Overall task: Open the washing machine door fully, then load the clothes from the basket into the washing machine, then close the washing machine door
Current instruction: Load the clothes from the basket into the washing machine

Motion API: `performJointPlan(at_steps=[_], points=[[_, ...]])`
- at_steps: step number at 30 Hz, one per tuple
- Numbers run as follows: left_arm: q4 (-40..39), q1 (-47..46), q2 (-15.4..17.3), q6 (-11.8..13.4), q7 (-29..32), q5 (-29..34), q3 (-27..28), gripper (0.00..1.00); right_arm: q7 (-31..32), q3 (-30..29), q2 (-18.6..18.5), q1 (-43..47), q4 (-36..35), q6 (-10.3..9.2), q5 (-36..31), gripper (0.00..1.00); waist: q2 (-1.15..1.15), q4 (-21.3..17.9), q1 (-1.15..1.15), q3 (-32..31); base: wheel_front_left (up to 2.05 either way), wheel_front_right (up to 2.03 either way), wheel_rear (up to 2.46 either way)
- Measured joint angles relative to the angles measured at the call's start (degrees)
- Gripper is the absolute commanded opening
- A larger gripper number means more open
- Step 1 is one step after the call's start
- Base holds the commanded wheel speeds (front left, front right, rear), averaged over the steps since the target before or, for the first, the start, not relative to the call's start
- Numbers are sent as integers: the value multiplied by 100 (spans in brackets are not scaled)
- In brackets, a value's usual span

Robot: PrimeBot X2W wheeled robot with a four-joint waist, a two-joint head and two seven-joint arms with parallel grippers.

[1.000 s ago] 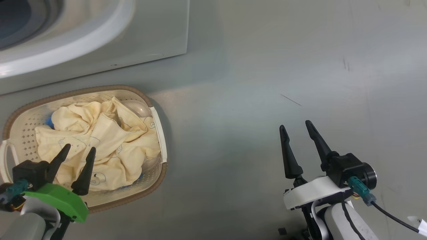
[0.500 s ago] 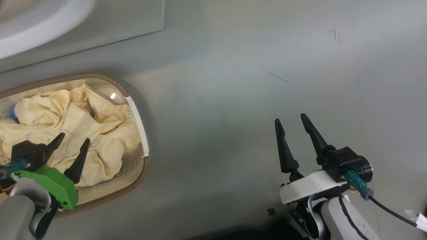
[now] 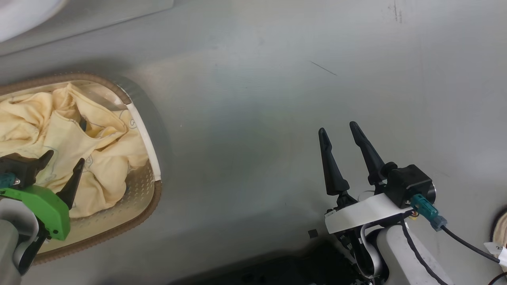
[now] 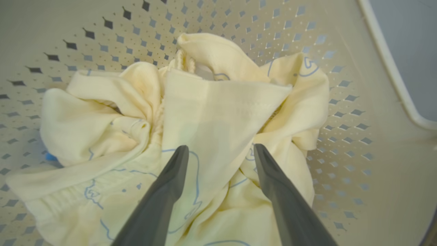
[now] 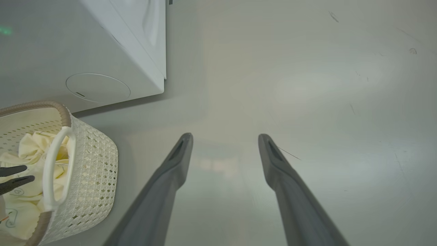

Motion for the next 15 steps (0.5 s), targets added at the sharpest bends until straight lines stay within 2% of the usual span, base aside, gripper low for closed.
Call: performJointPlan(at_steps=[15], points=[[410, -453, 221, 0, 316, -103, -344, 100, 0, -2, 16, -5, -124, 0, 213, 100, 0, -313, 0, 381, 0, 0, 0]])
